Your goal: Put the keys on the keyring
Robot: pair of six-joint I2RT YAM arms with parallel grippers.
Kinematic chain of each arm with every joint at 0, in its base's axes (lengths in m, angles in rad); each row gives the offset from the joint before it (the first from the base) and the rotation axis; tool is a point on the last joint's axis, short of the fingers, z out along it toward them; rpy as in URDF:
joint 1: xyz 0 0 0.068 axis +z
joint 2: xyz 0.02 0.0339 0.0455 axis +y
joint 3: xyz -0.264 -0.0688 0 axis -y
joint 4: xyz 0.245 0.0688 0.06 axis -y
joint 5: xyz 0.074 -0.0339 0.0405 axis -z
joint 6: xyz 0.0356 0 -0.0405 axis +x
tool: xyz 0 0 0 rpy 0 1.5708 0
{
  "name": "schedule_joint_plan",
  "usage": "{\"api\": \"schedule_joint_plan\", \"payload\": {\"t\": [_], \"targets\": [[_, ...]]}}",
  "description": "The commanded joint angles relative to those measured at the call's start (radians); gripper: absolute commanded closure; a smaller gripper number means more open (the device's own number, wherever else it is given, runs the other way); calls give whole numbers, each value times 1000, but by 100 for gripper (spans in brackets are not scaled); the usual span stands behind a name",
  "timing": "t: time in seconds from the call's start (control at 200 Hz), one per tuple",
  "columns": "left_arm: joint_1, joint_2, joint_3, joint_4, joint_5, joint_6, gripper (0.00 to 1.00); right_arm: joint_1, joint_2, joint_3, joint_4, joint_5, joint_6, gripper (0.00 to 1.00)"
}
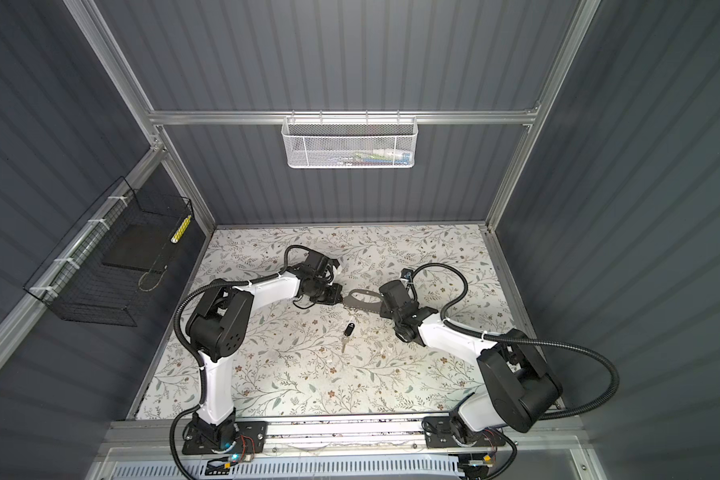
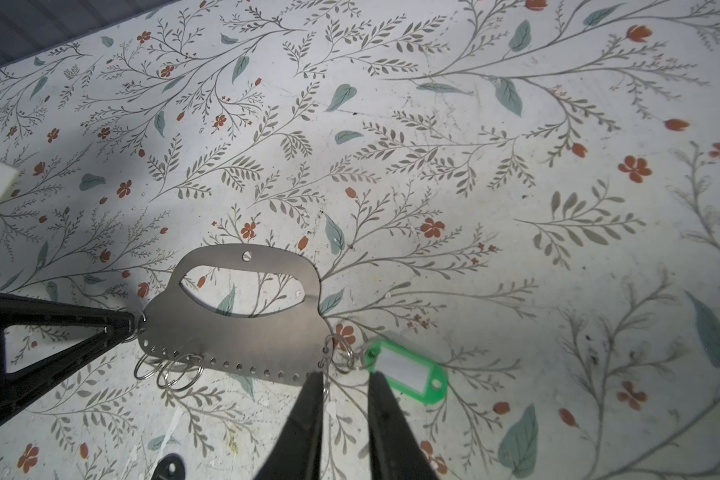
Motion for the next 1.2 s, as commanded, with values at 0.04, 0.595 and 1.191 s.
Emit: {"api": "schedule_joint_plan", "payload": {"t": [0.04,0.595,1.191], "targets": [[5,2,17,-23,1,43,98,-4,13,26,-16,3,-4,77],[-62,-230,-103,182,26,382,100,-4,-177,-181,297,32,-295,67],[-112,-383,-111,342,262,705,100,-194,-455,-99,227,-443,-860,57]]}}
